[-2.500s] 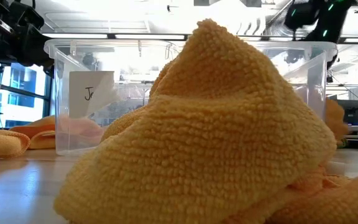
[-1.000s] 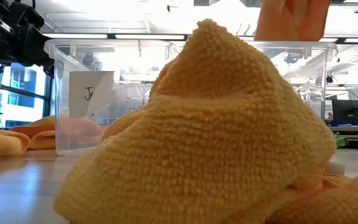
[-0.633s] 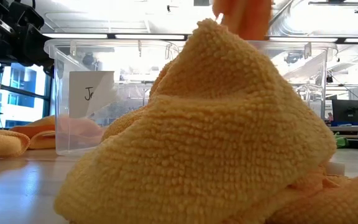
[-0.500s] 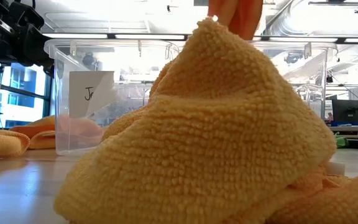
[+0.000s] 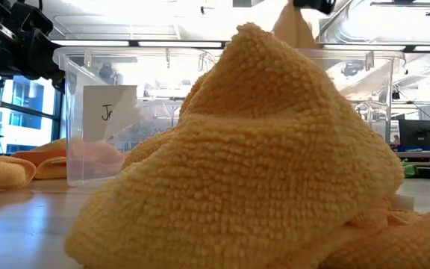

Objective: Sort microfiber towel by color & place in baskets
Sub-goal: Put the orange towel into the right transparent bin

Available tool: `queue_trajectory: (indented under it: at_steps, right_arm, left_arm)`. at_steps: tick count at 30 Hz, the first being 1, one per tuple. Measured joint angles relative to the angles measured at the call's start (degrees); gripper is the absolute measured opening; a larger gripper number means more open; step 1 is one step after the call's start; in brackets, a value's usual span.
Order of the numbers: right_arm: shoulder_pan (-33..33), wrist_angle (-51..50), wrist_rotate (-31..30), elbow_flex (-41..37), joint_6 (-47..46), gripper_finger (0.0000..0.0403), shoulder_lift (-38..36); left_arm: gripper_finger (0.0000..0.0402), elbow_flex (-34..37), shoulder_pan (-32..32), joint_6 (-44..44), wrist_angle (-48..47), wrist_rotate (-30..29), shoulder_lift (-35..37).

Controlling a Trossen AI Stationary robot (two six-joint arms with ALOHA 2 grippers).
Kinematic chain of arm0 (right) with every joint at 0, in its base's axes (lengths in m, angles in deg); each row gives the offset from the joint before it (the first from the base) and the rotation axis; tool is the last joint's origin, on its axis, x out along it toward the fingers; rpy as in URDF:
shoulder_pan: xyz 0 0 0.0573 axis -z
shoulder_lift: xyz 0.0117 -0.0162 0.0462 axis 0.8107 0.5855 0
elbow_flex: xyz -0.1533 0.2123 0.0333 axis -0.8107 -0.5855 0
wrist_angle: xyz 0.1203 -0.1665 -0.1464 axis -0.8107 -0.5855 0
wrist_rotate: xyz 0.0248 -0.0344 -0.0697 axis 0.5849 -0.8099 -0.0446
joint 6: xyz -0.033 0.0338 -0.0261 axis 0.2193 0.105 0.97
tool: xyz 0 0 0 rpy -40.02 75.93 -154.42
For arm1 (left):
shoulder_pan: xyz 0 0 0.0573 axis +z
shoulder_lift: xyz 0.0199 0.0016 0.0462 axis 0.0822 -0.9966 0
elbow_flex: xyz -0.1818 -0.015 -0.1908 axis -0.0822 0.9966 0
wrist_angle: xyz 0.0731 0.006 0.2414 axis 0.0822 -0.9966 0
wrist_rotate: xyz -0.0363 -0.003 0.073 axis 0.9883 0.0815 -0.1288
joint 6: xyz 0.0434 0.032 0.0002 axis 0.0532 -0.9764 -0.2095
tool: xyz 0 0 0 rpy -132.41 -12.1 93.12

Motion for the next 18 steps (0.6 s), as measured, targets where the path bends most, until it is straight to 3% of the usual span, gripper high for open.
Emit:
queue_trajectory:
  at_steps: [5,9,18]
  right_arm:
    - [0.0,-6.0,-0.6,0.0,0.2,0.0000,5.0]
    - [0.0,-4.4,-0.1,0.0,4.8,0.0000,8.5]
    - [0.1,-3.5,0.1,0.0,5.7,0.0000,15.4]
  left_arm:
    - [0.0000,0.0,0.0,0.0,0.0,0.0,0.0]
    - [0.0000,0.0,0.0,0.0,0.0,0.0,0.0]
    - [0.0000,0.0,0.0,0.0,0.0,0.0,0.0]
